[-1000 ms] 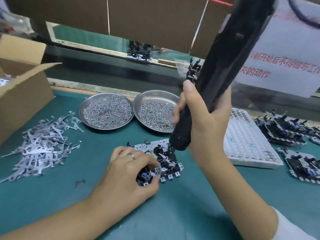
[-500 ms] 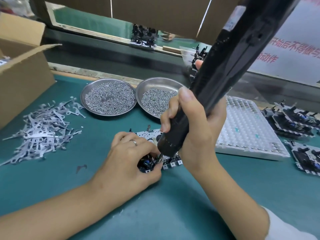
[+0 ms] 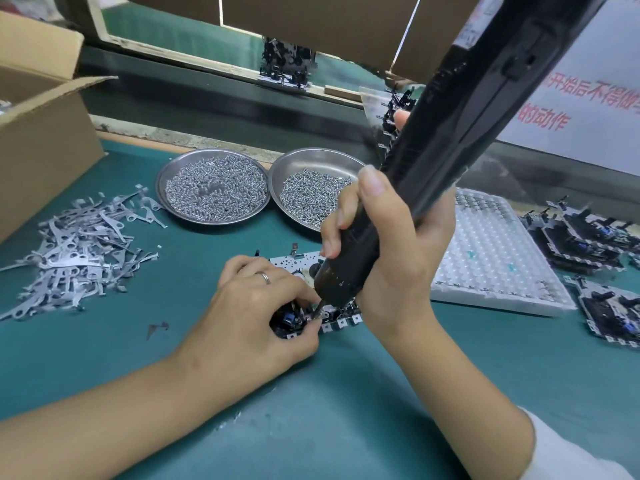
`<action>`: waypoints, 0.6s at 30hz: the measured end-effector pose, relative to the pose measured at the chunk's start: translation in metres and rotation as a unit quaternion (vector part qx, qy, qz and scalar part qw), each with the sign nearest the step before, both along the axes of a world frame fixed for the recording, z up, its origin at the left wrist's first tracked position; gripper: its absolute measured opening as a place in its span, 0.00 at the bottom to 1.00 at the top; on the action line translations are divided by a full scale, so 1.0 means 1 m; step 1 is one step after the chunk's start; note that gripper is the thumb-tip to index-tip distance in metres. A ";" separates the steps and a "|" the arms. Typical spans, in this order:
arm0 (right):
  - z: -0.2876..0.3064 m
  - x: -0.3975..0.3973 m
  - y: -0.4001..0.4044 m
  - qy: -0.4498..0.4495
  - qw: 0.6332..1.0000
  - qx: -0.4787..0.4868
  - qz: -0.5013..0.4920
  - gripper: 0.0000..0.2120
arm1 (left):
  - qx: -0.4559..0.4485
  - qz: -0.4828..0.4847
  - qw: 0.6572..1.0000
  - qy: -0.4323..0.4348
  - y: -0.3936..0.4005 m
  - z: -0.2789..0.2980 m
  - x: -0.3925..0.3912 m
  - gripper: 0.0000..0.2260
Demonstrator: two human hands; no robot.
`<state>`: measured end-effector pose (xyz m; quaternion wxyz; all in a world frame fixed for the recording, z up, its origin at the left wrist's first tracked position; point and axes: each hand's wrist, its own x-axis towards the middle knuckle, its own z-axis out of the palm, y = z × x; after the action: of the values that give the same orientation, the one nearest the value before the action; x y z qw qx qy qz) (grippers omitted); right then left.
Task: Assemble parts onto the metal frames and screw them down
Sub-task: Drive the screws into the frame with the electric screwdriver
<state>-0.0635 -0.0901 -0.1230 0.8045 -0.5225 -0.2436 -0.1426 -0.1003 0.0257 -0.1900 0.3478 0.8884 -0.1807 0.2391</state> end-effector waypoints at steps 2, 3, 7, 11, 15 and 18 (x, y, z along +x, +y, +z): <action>0.000 0.000 0.000 0.000 1.000 0.003 0.002 0.12 | 0.000 0.001 1.000 -0.001 0.000 0.000 0.000 0.06; 0.000 0.000 0.000 0.000 1.000 0.004 0.003 0.12 | 0.000 0.001 1.000 0.001 0.000 0.000 0.000 0.06; 0.001 0.000 0.002 -0.002 1.000 0.006 0.004 0.11 | 0.000 0.004 1.000 0.006 0.000 0.000 0.000 0.06; -0.001 0.000 0.002 -0.004 1.000 0.003 0.000 0.11 | 0.000 0.002 1.000 0.013 -0.001 0.000 -0.001 0.06; -0.001 -0.001 0.002 -0.013 1.000 0.003 0.000 0.10 | -0.004 -0.001 1.000 0.014 0.000 0.001 -0.001 0.07; -0.001 -0.001 0.002 -0.021 1.000 0.001 0.008 0.08 | -0.009 -0.011 1.000 0.014 0.000 0.003 0.000 0.15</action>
<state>-0.0649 -0.0876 -0.1243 0.8006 -0.5170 -0.2647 -0.1474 -0.1005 0.0260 -0.1869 0.3611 0.8863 -0.1830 0.2249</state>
